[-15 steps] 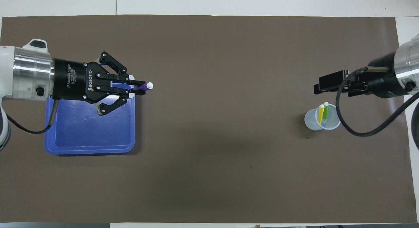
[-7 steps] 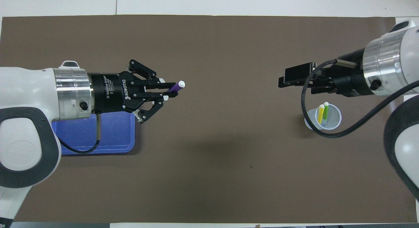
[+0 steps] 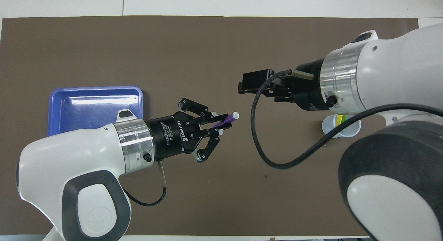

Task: Transfer and insert pens with both arms
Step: 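Carry the purple pen toward center while the right gripper reaches it, then close the right gripper on the purple pen and open the left gripper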

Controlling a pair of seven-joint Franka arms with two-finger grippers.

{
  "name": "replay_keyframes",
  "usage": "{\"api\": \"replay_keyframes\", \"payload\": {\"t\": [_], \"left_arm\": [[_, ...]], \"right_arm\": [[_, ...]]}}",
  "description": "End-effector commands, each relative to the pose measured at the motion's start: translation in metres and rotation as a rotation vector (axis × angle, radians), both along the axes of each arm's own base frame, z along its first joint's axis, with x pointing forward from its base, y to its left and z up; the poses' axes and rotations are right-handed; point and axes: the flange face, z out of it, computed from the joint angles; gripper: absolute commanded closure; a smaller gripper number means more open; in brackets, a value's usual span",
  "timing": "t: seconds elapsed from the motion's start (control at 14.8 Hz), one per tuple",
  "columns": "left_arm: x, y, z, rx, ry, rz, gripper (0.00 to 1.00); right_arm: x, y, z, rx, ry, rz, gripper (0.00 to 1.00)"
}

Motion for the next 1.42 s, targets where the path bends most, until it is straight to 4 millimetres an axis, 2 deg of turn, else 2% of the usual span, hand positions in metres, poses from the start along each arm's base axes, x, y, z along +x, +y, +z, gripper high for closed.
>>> {"api": "replay_keyframes", "payload": {"t": [0.0,0.07,0.2,0.4,0.61,1.35], "left_arm": [[-0.02,-0.004,-0.002,-0.022,0.004,0.034,1.0],[-0.022,-0.005,-0.004,-0.026,0.0,0.055,1.0],[-0.027,-0.008,-0.006,-0.029,0.0,0.067,1.0],[-0.029,-0.007,-0.009,-0.028,0.007,0.069,1.0],[-0.03,-0.006,-0.009,-0.035,0.013,0.074,1.0],[-0.028,-0.003,-0.009,-0.049,0.021,0.096,1.0]], "right_arm": [[-0.008,0.013,-0.01,0.015,0.006,0.03,0.0],[-0.013,0.025,-0.012,0.012,0.006,0.054,0.02],[-0.017,0.031,-0.016,-0.003,0.007,0.075,0.11],[-0.019,0.03,-0.017,-0.023,-0.002,0.087,0.4],[-0.02,0.026,-0.021,-0.09,-0.006,0.105,0.55],[-0.029,0.033,-0.019,-0.122,0.027,0.147,0.57]]}}
